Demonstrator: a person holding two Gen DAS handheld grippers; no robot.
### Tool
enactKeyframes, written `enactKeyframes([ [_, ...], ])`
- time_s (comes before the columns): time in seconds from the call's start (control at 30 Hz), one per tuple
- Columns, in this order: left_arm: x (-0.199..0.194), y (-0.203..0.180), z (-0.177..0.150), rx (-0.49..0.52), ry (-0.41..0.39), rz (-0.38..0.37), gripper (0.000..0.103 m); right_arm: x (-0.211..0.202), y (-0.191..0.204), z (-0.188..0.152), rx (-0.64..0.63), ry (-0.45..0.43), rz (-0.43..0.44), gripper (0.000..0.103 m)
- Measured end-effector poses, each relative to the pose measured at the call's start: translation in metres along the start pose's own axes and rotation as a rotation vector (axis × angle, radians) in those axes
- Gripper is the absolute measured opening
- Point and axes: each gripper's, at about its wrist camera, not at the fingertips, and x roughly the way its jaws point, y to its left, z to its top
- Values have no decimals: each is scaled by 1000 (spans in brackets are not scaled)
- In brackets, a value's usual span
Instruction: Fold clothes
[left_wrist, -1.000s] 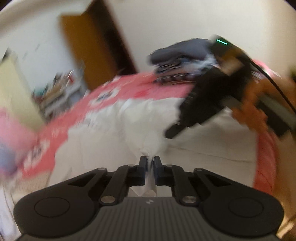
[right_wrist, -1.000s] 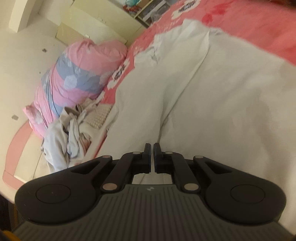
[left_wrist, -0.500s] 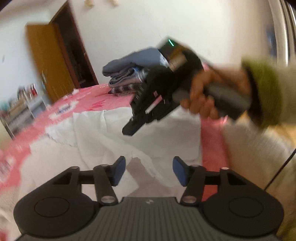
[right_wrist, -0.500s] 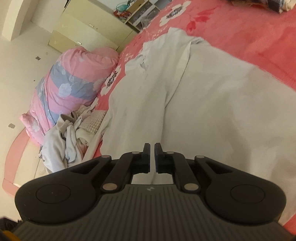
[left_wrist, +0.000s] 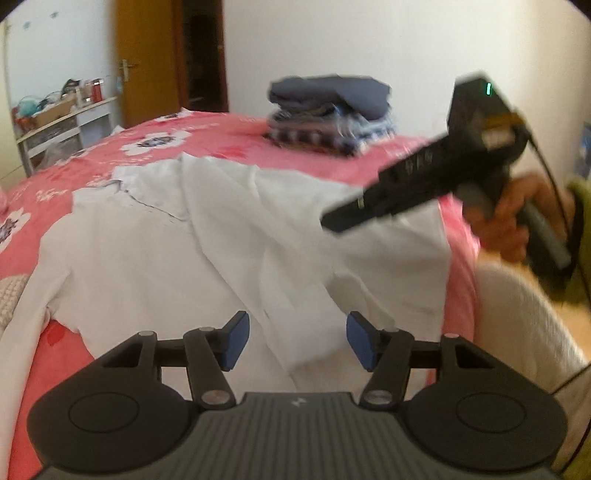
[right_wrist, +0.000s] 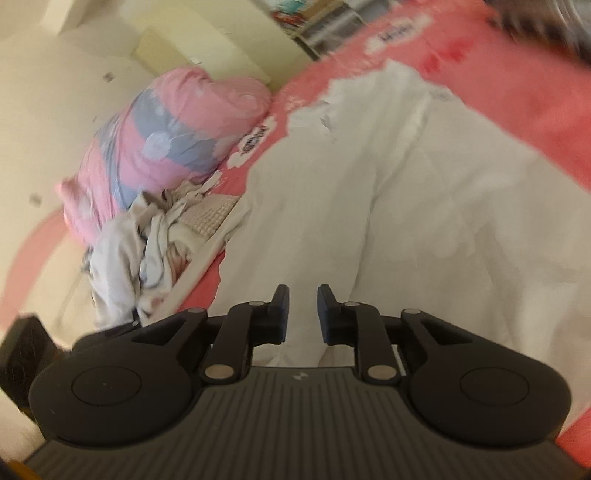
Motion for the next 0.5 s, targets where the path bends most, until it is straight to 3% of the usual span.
enactKeyframes([
  [0.13, 10, -10, -13, 10, 55, 46, 58, -11, 20, -8, -161, -8, -32, 22],
  [0.17, 13, -10, -14, -11, 68, 72, 50, -13, 24, -9, -189, -8, -39, 22],
  [0.2, 17, -8, -14, -35, 81, 99, 26, -13, 26, -12, -208, -4, -37, 22],
  [0.23, 21, -7, -14, -59, 93, 127, 10, -12, 28, -14, -214, -1, -34, 23],
  [0.27, 16, -9, -12, -50, 78, 177, 3, -10, 30, -16, -219, 3, -32, 23],
  [0.5, -24, -20, -3, 42, -57, 546, 2, -13, 25, -19, -196, -11, -44, 23],
])
